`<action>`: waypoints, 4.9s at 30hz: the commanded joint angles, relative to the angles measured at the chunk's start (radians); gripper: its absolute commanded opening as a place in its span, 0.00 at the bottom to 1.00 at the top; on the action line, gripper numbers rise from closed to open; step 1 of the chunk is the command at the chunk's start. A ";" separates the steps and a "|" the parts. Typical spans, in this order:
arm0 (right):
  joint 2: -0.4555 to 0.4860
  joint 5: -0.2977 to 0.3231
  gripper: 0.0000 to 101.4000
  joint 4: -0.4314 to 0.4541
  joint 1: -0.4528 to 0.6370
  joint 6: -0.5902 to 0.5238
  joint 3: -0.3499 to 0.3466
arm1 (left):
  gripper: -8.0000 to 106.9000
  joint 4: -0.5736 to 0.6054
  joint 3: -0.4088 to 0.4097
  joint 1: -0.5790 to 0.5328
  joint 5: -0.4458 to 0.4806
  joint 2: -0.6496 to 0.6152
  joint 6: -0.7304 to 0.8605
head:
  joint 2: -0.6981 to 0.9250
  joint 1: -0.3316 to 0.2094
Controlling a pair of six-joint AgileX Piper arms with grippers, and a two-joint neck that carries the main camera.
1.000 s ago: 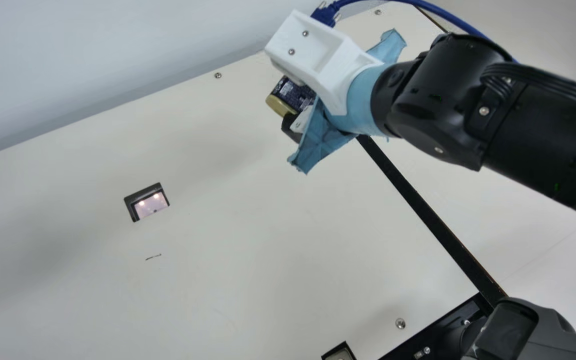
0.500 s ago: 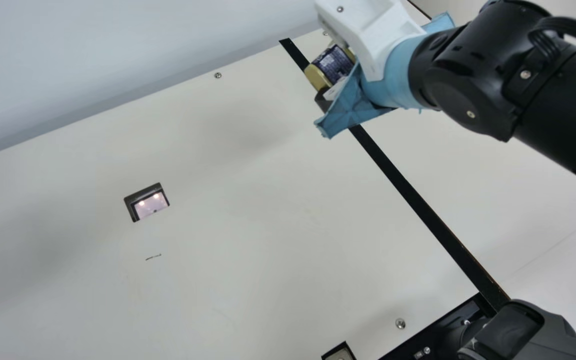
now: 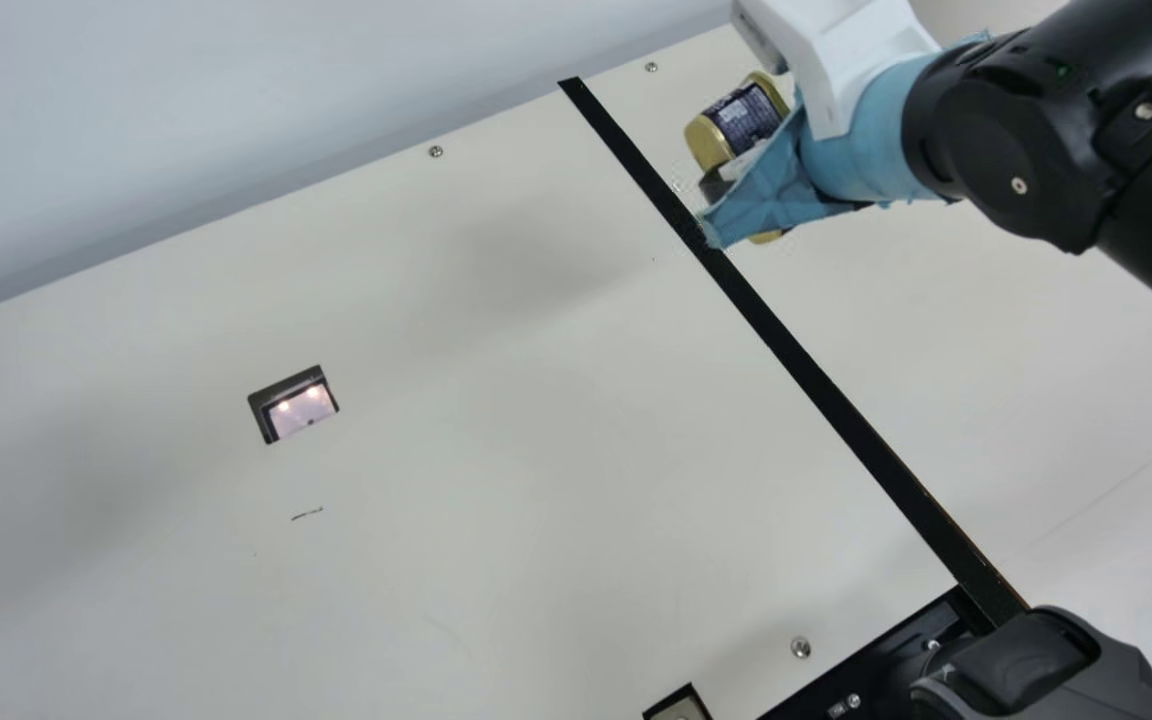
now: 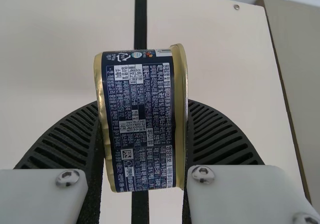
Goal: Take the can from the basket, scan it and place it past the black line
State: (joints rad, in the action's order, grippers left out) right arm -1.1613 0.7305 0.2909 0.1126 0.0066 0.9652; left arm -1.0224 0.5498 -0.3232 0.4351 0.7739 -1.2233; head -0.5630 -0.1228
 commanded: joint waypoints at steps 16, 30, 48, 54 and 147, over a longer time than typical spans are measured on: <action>-0.068 -0.017 0.00 -0.087 0.319 -0.096 -0.030 | 0.85 0.000 0.000 0.000 0.000 0.000 0.000 | -0.025 -0.047; -0.194 -0.048 0.00 -0.150 0.500 -0.246 -0.044 | 0.85 0.000 0.000 0.000 0.000 0.000 0.000 | -0.025 -0.047; -0.360 0.028 0.00 -0.128 0.607 -0.414 0.103 | 0.85 0.000 0.000 0.000 0.000 0.000 0.000 | -0.025 -0.047; -0.400 0.031 0.00 -0.127 0.615 -0.454 0.128 | 0.85 0.000 0.000 0.000 0.000 0.000 0.000 | -0.025 -0.047; 0.117 0.006 1.00 -0.334 0.155 -0.461 -0.027 | 0.85 0.000 0.000 0.000 0.000 0.000 0.000 | -0.025 -0.047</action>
State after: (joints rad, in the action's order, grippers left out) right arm -1.0632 0.7446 -0.0382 0.2966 -0.4800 0.9555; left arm -1.0224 0.5498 -0.3232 0.4351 0.7739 -1.2233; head -0.5630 -0.1280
